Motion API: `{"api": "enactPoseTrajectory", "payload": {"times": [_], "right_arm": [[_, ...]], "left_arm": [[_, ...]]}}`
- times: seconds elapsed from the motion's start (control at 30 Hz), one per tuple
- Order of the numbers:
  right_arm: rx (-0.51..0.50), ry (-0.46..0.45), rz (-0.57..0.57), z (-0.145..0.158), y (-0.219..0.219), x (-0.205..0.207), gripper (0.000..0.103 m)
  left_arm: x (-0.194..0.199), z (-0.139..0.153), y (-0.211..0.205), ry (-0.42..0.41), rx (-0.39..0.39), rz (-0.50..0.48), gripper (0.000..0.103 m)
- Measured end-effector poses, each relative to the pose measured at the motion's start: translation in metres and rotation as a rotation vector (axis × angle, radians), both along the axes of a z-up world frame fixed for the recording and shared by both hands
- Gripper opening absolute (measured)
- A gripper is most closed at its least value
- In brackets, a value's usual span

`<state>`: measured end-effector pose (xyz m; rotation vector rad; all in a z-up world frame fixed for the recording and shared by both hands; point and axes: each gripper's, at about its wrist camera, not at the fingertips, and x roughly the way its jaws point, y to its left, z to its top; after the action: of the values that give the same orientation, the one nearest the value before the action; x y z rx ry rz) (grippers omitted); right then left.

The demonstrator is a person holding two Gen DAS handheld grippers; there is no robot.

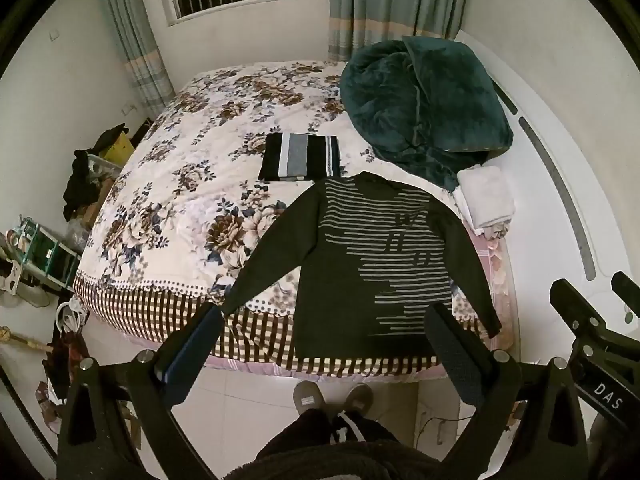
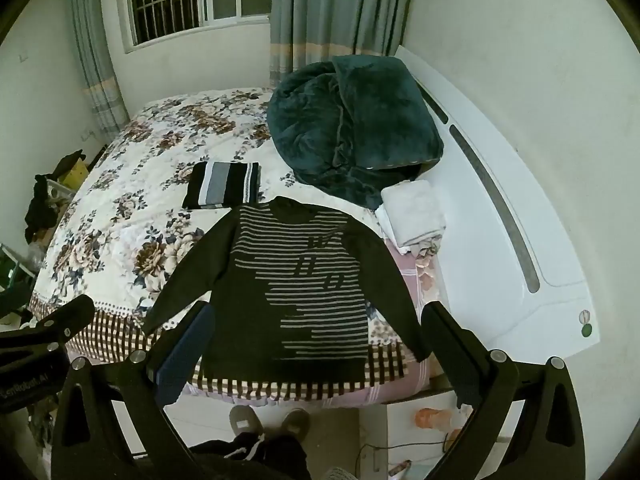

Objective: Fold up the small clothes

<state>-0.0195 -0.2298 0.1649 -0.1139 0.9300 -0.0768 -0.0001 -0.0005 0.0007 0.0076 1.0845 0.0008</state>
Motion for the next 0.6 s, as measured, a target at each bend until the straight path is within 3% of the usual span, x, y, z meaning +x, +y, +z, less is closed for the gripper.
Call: {"api": "enactPoseTrajectory", "payload": {"times": [0.6], "right_arm": [[0.002, -0.002, 0.001, 0.0021, 0.0017, -0.0011, 0.103]], "left_arm": [[-0.0012, 0.0067, 0.0001, -0.009, -0.004, -0.001, 0.103]]}}
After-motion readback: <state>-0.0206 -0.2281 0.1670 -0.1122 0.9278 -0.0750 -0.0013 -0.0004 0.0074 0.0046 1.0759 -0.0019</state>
